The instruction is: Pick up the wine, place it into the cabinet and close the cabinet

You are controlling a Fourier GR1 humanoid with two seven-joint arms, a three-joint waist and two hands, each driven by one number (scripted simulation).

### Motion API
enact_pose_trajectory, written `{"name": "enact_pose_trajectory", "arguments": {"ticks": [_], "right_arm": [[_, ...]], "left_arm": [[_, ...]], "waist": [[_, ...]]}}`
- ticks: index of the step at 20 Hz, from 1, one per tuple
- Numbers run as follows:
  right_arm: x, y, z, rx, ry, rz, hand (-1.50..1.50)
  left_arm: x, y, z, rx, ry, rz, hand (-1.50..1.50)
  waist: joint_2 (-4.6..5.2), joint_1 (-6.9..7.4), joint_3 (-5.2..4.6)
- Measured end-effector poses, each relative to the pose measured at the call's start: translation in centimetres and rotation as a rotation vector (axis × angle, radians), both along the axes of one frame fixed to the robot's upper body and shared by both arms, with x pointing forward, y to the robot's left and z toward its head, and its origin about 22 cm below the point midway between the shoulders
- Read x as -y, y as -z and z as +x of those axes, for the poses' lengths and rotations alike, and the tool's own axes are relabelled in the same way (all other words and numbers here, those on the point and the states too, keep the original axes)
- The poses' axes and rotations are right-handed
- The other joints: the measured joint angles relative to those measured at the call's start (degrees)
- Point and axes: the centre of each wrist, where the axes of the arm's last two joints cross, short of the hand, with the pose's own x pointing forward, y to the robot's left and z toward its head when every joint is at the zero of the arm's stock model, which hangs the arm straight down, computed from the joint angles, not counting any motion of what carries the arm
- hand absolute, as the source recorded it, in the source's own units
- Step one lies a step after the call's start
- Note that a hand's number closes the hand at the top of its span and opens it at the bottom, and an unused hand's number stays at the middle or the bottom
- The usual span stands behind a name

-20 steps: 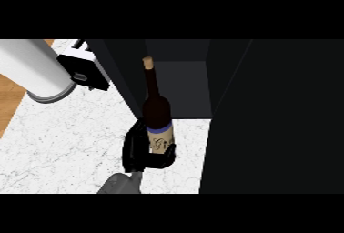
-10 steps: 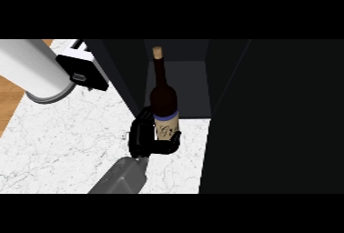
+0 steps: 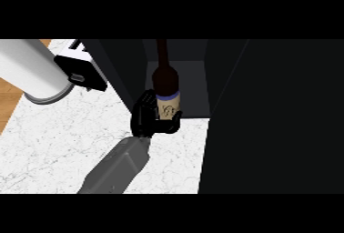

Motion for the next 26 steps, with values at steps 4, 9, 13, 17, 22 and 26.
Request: {"name": "enact_pose_trajectory", "arguments": {"ticks": [4, 9, 13, 17, 22, 26], "right_arm": [[-0.1, 0.6, 0.0, 0.0, -0.005, 0.008, -1.5], [0.4, 0.4, -0.1, 0.003, -0.003, 0.004, -1.5], [0.4, 0.9, -0.3, 0.005, -0.006, 0.01, -1.5], [-0.3, 0.8, -0.3, 0.007, -0.007, 0.014, -1.5], [0.1, 0.8, -0.1, 0.016, -0.014, 0.014, -1.5], [-0.1, 1.5, 0.6, 0.023, -0.027, 0.017, -1.5]], "left_arm": [[0.1, -1.2, 1.8, 0.006, -0.023, 0.002, 1.5], [0.1, -1.9, 3.1, 0.017, -0.024, 0.017, 1.5], [0.3, -3.4, 4.8, 0.021, -0.038, 0.018, 1.5], [0.4, -4.5, 5.9, 0.014, -0.048, 0.034, 1.5], [0.9, -6.6, 7.7, -0.014, -0.048, 0.066, 1.5], [0.9, -7.1, 8.2, -0.038, -0.045, 0.077, 1.5]], "waist": [[0.05, -0.14, -0.01], [0.1, -0.29, -0.07], [0.13, -0.44, -0.02], [0.17, -0.61, -0.02], [0.43, -1.31, -0.01], [0.63, -1.98, 0.0]]}}
